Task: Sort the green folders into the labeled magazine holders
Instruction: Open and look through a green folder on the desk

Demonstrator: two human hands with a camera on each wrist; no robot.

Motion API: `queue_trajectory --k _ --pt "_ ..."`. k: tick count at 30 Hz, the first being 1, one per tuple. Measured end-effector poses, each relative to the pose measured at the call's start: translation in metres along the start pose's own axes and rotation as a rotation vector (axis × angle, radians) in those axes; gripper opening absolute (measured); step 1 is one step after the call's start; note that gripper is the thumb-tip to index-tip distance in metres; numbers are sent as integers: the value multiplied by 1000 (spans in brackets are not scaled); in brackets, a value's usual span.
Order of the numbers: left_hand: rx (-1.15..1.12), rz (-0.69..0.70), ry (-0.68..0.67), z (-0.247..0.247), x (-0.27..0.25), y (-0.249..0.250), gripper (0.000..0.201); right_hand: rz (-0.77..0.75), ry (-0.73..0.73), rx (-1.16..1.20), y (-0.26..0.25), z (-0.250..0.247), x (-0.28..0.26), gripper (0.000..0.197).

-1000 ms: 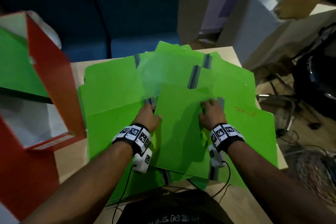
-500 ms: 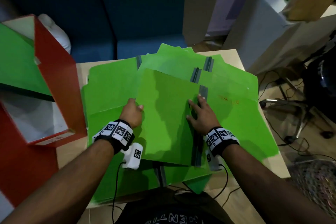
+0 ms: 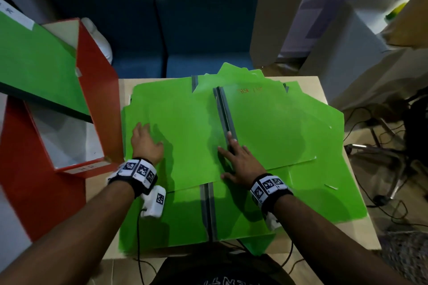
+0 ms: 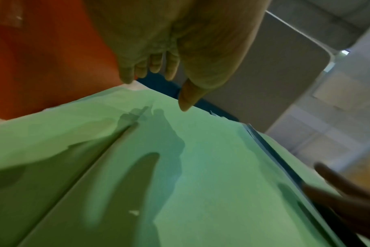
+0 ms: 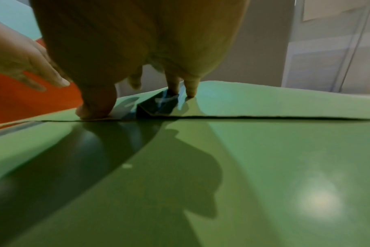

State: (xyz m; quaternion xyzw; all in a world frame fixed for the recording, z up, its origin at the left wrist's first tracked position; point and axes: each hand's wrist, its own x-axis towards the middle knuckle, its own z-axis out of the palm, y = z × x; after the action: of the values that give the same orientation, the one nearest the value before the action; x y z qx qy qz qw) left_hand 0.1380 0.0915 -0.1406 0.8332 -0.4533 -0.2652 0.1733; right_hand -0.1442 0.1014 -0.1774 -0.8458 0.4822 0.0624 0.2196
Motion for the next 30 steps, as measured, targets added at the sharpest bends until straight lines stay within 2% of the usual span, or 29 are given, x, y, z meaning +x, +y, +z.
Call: queue_trajectory --k 3,6,8,11,14,17,21,23,25,26,29,30 --pt "96 228 -154 19 -26 11 76 12 41 182 -8 1 -1 89" --pt "224 503 -399 43 -59 23 92 -66 5 321 -17 -2 -4 92" --pt "369 564 -539 59 -75 26 104 -123 -44 212 -16 0 -9 101" --pt "556 550 -623 71 -84 23 110 -111 -119 -102 -4 7 -23 109" --pt "634 579 -625 71 -89 21 105 -70 -177 -234 8 10 -39 104" --pt "734 638 -605 69 -92 21 99 -95 -220 -292 12 11 -49 89" --pt "828 684 -577 71 -99 17 107 -355 -180 -418 13 7 -60 52" --pt "759 651 -535 72 -104 17 111 -455 -67 -483 13 2 -60 51" --pt "617 630 -447 69 -108 21 102 -515 103 -475 5 -15 -58 45" --pt "547 634 -397 66 -109 25 95 -515 168 -465 0 -29 -58 39" --pt "389 689 -283 47 -106 40 78 -469 295 -389 -4 -61 -56 51" --pt "346 724 -252 37 -104 47 72 -448 337 -370 -7 -74 -57 45"
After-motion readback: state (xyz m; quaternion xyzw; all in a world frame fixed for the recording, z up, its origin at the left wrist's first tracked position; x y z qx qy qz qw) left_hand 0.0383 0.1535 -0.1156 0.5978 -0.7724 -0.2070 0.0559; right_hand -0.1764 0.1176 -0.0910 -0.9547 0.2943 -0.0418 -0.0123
